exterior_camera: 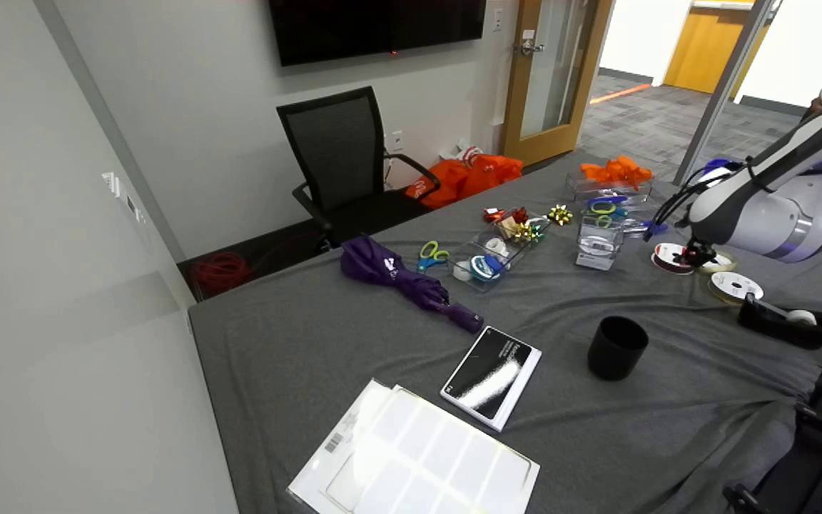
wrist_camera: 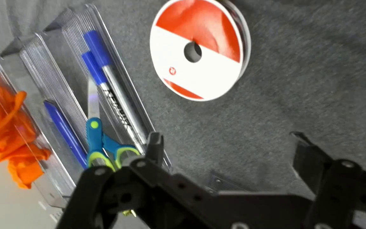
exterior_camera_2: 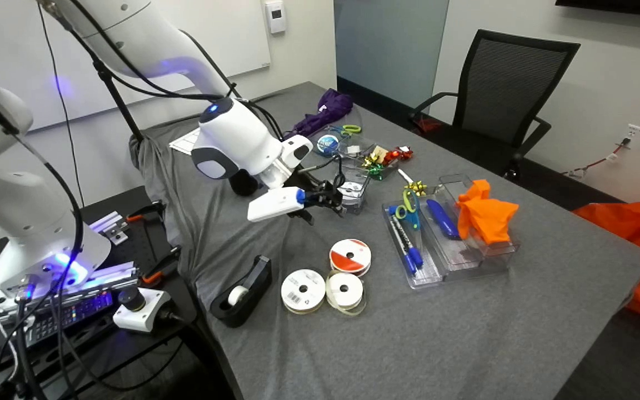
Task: Put the circular object inside the transparent box
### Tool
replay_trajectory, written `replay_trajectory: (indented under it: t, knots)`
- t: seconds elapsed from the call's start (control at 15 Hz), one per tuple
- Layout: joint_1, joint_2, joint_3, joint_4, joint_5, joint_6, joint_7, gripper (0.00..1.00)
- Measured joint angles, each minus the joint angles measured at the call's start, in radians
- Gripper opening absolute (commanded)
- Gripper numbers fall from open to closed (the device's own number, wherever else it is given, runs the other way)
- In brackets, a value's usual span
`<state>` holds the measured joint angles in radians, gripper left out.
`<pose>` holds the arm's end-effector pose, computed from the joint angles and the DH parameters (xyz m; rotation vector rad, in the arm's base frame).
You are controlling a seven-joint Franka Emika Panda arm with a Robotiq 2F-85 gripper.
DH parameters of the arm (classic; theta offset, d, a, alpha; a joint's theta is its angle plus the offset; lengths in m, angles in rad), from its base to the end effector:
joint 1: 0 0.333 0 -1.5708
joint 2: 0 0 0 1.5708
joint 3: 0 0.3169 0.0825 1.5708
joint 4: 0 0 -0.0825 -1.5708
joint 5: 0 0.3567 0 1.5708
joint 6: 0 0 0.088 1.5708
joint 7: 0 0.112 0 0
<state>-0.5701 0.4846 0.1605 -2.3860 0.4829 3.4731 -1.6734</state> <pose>0.4531 -0.2574 0.2063 2.4697 0.9281 0.4515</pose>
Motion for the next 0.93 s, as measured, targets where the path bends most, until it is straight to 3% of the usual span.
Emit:
replay_trajectory:
  t: [0.13, 0.2, 0.67, 0.93]
  knots:
    - [0.135, -0.008, -0.134, 0.012, 0.097, -0.006, 0.001, 1.0]
    - [0.167, -0.008, -0.162, 0.014, 0.105, -0.009, 0.002, 1.0]
    - [0.155, -0.007, -0.149, 0.014, 0.103, -0.011, 0.007, 1.0]
    - [0.279, 0.005, -0.33, 0.012, -0.115, -0.021, 0.293, 1.0]
